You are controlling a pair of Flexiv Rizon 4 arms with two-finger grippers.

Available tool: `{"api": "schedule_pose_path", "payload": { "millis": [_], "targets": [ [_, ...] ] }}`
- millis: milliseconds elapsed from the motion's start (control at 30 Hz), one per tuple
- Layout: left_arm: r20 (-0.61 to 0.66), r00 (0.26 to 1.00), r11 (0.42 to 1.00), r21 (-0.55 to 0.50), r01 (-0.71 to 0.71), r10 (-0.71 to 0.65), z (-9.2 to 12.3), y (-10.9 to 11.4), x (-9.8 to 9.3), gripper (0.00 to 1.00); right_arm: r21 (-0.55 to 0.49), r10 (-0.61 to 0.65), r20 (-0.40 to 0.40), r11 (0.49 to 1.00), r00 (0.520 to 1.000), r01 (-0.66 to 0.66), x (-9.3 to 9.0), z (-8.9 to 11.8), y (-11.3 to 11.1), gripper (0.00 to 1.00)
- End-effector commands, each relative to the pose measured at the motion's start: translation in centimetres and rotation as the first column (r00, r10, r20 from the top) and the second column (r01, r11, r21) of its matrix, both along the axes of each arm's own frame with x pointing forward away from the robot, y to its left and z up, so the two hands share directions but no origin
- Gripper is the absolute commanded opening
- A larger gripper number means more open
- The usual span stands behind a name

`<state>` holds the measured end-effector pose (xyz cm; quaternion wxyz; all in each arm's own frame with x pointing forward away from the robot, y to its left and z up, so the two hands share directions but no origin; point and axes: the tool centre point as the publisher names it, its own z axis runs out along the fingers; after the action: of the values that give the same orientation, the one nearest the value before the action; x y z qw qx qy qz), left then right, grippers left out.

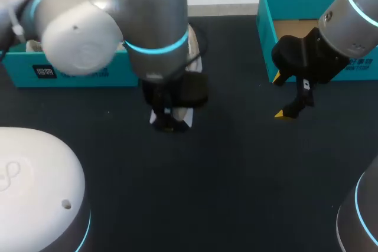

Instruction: Take the shoe out of the shoebox, open the shoe tongue, remove and reinsert the insole, then place the shoe into the shoebox

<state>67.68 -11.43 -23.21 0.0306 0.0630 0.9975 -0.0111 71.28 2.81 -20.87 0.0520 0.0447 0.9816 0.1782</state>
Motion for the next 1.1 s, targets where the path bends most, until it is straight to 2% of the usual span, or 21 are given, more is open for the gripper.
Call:
{"api": "schedule_pose_path", "payload": {
  "millis": [33,300,367,500,800,833,933,1033,1100],
  "targets": [
    [-0.002,1.0,1.0,-0.018,0.004,-0.004,5.3,2.7,-0.1,0.0,-0.003,0.0,-0.002,1.0,1.0,0.0,0.1,-0.1,0.1,1.0],
    [-0.002,1.0,1.0,-0.018,0.004,-0.004,5.3,2.7,-0.1,0.0,-0.003,0.0,-0.002,1.0,1.0,0.0,0.1,-0.1,0.1,1.0],
    [-0.014,1.0,0.999,-0.032,0.002,-0.002,4.9,3.7,0.4,0.0,-0.003,0.0,-0.002,1.0,1.0,0.0,0.1,-0.1,0.1,1.0],
    [-0.031,0.999,0.998,-0.041,-0.039,0.038,5.7,6.7,3.8,0.0,-0.003,0.0,-0.002,1.0,1.0,0.0,0.1,-0.1,0.1,1.0],
    [-0.053,0.998,1.0,0.006,-0.015,0.015,6.7,12.5,11.6,0.0,-0.003,0.0,-0.002,1.0,1.0,0.0,0.1,-0.1,0.1,1.0],
    [-0.058,0.997,0.999,-0.022,-0.047,0.045,6.7,13.1,12.6,0.0,-0.003,0.0,-0.002,1.0,1.0,0.0,0.1,-0.1,0.1,1.0],
    [-0.041,0.99,0.991,0.011,-0.133,0.133,6.7,15.1,15.3,0.0,-0.003,0.0,-0.002,1.0,1.0,0.0,0.1,-0.1,0.1,1.0],
    [-0.053,0.992,0.993,0.017,-0.116,0.117,7.1,16.9,17.5,0.0,-0.003,0.0,-0.002,1.0,1.0,0.0,0.1,-0.1,0.1,1.0],
    [-0.084,0.996,0.999,0.043,-0.023,0.026,7.1,18.3,18.9,0.0,-0.003,0.0,-0.002,1.0,1.0,0.0,0.1,-0.1,0.1,1.0]
  ]
}}
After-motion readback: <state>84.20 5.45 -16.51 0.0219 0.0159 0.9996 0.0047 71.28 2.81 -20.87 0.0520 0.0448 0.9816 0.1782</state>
